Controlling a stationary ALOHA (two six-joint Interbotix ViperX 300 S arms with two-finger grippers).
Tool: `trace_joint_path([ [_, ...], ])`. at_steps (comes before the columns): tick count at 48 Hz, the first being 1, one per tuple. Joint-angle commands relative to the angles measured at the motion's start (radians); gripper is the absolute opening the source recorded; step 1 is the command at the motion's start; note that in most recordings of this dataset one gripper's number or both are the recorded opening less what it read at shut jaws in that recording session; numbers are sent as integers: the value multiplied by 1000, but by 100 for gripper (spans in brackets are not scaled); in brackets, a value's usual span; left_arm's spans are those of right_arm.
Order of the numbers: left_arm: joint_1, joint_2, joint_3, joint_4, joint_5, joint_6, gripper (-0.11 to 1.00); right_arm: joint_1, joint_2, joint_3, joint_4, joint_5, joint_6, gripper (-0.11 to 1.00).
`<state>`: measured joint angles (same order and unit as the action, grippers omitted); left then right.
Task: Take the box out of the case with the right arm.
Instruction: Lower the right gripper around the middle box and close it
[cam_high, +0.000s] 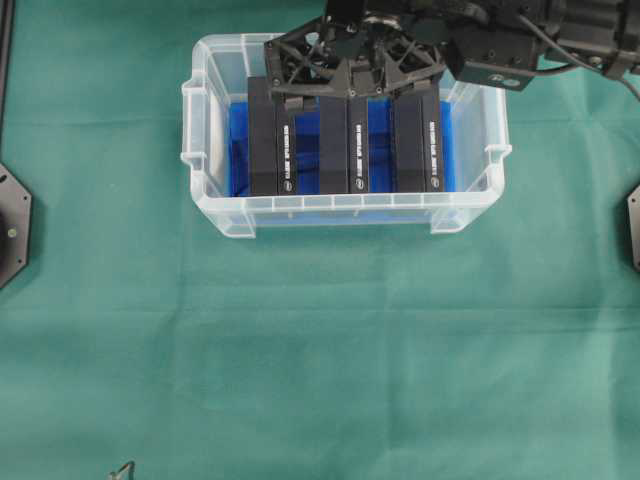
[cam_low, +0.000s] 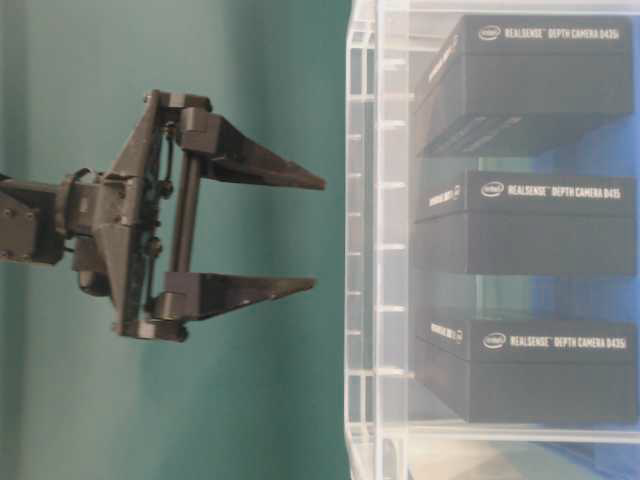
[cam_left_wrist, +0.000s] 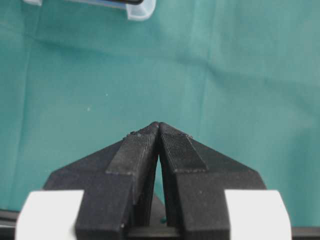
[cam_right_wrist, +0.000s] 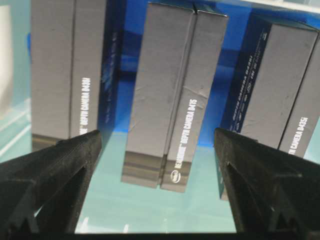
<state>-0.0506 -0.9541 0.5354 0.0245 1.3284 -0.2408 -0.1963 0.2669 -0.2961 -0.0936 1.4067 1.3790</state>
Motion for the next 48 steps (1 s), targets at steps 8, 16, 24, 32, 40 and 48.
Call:
trace_joint_path([
  [8,-5,11,-18,2,-5,0,0,3,-11,43,20,-49,5,90],
  [16,-5,11,-18,3,-3,0,0,3,8,84,34,-117,5,90],
  [24,-5,11,-18,3,-5,0,0,3,34,124,51,-156,3,90],
  [32,-5,11,-17,3,-3,0,0,5,52,169,63,-202,5,90],
  [40,-5,11,-15,3,-5,0,0,3,60,199,78,-253,5,90],
  [48,-5,11,-14,3,-5,0,0,5,66,213,87,-270,5,90],
])
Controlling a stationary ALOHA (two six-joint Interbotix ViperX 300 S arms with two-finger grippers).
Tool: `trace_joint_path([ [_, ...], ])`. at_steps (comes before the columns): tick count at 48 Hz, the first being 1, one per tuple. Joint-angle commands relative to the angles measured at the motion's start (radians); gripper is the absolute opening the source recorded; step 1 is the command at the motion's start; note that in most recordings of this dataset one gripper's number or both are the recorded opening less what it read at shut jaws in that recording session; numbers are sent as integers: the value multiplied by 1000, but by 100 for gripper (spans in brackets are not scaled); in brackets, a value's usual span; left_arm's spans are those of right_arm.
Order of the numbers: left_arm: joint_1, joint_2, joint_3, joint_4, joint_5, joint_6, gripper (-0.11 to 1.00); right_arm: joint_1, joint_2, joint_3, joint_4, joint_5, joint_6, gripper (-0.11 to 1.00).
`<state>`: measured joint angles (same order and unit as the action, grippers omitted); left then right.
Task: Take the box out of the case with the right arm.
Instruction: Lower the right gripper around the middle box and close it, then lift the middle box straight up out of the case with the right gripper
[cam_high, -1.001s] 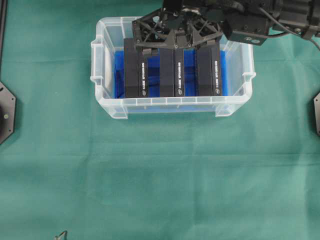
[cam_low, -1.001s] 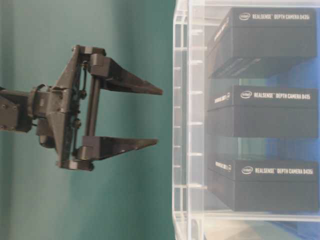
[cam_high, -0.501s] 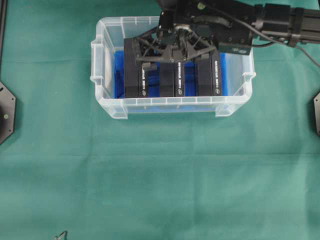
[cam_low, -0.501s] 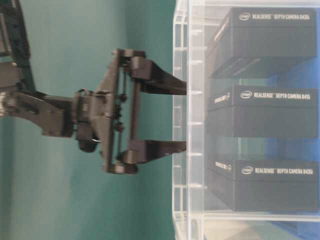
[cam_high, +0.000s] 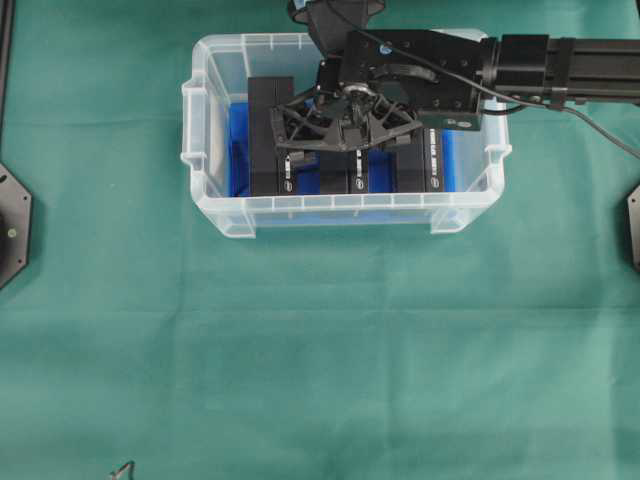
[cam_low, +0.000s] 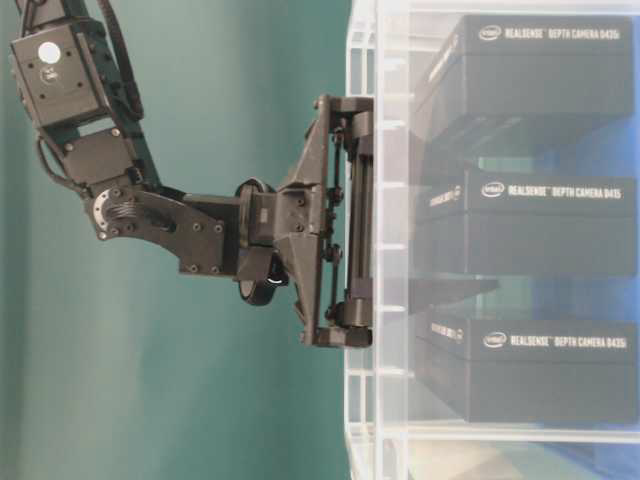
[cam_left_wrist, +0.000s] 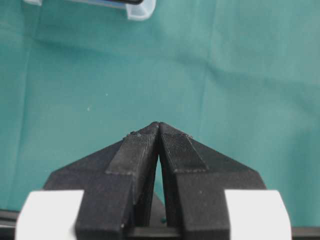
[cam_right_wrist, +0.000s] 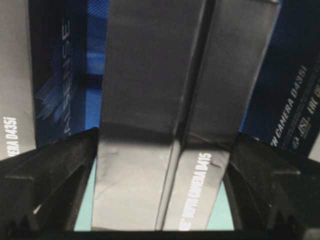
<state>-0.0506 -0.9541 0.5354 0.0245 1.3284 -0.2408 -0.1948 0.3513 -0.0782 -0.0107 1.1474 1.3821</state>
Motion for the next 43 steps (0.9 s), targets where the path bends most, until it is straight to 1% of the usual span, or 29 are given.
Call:
trace_joint_path([
  [1,-5,11,-14,3,-5,0,0,2,-18,-5,5,-11,2,90],
  [18,-5,11,-12,3,-5,0,0,2,-12,-5,5,-11,25,90],
  [22,-5,11,-12,2,-5,0,0,0,-12,-5,14,-11,28,89],
  [26,-5,11,-12,3,-5,0,0,-2,-12,-5,17,-8,46,84],
  [30,-5,11,-12,3,-5,0,0,-2,-12,-5,15,-8,67,66],
  [43,-5,11,-12,3,-5,0,0,-2,-12,-6,14,-8,72,65],
])
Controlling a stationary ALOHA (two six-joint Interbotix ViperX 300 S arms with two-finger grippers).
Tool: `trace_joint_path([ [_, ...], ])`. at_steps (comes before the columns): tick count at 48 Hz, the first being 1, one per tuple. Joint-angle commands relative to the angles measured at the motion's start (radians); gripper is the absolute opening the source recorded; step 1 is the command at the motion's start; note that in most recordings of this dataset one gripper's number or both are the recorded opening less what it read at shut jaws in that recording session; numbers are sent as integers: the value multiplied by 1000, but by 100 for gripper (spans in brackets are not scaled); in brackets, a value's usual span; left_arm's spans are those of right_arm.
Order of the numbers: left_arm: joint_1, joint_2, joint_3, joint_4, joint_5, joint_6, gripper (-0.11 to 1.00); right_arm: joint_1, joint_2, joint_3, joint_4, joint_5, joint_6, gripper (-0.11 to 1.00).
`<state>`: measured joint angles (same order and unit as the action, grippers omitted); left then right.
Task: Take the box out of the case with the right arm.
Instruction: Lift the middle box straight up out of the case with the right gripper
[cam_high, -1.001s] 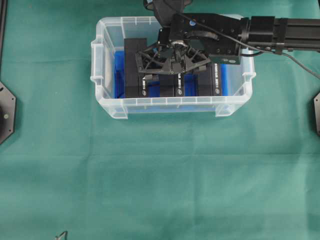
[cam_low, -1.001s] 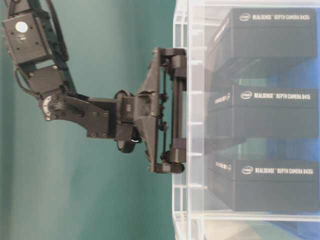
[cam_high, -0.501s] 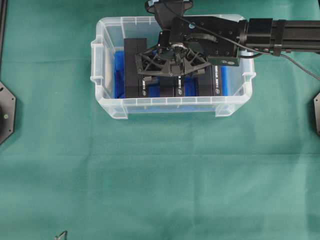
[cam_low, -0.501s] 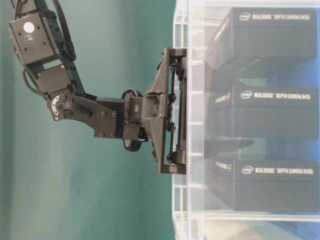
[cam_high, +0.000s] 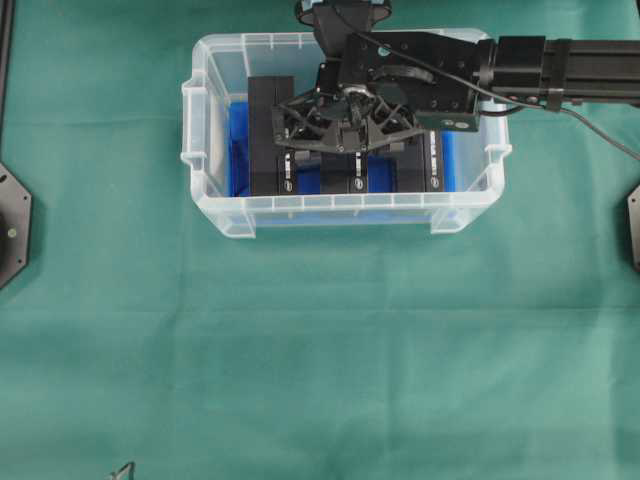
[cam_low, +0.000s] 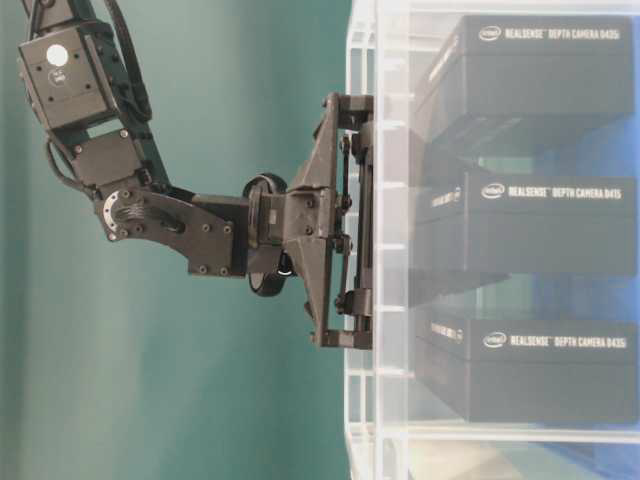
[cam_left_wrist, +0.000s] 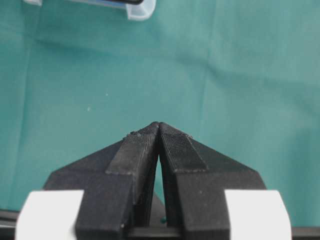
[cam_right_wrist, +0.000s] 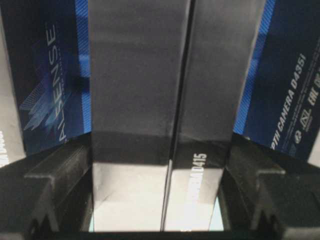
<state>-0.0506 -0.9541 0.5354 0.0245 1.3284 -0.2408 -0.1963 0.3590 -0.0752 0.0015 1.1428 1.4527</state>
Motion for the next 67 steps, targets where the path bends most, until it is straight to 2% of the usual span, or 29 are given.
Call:
trace_joint_path([
  [1,-5,11,-12,3,-3,0,0,0,-20,-9,3,-3,2,65],
  [23,-5,11,-12,3,-5,0,0,0,-38,-54,-11,46,2,65],
  [43,-5,9,-14,3,-5,0,0,0,-86,-199,-60,218,2,65],
  [67,-5,9,-14,3,11,0,0,21,-138,-411,-155,440,2,65],
])
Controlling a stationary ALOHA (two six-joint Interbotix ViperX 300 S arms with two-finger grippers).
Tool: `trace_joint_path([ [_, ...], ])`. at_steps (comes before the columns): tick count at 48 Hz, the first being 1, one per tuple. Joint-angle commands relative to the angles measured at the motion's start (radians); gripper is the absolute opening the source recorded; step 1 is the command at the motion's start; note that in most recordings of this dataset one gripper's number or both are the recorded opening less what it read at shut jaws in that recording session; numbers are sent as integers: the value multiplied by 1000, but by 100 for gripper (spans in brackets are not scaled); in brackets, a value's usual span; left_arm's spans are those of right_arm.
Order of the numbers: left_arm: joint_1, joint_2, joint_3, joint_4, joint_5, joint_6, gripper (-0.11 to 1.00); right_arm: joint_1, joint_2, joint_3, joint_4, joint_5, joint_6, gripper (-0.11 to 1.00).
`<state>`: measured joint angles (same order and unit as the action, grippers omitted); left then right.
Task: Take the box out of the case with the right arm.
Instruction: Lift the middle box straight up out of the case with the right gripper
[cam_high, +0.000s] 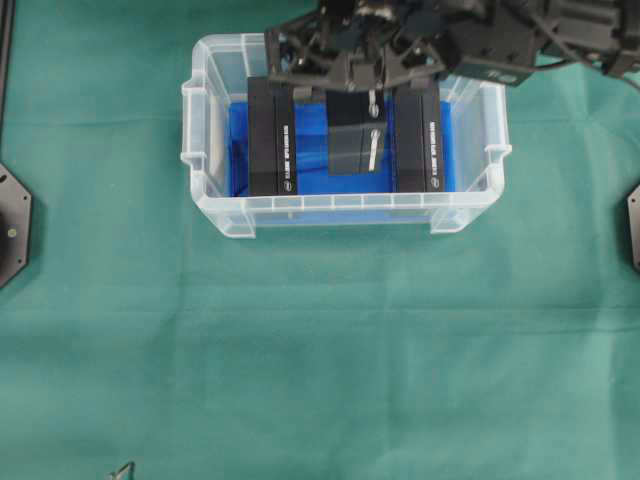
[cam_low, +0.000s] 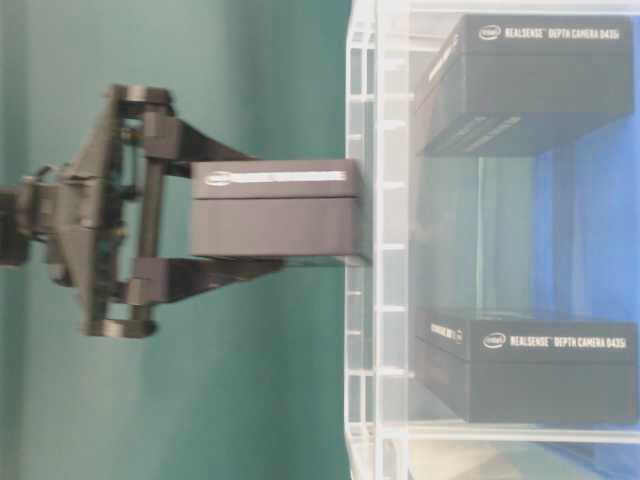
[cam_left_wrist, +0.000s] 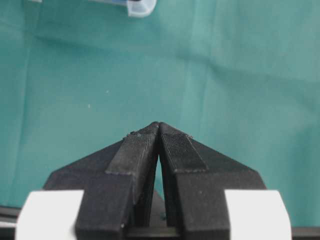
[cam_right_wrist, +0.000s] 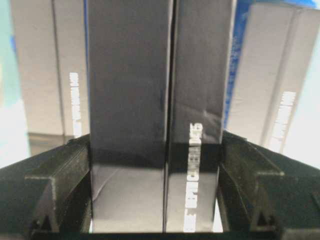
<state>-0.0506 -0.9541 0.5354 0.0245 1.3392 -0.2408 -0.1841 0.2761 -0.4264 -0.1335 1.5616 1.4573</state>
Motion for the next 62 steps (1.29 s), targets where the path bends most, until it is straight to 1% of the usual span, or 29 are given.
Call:
trace_joint_path([
  [1,-5,9,-14,3,0,0,0,11,-55,-71,-23,29,-5,65],
  [15,-5,9,-14,3,0,0,0,34,-55,-193,-71,132,-6,65],
  [21,-5,9,-14,3,0,0,0,43,-55,-232,-98,164,-5,65],
  [25,-5,9,-14,3,0,0,0,49,-55,-244,-103,181,-5,65],
  [62,-5,9,-14,2,-2,-2,0,51,-55,-244,-107,183,-3,65],
])
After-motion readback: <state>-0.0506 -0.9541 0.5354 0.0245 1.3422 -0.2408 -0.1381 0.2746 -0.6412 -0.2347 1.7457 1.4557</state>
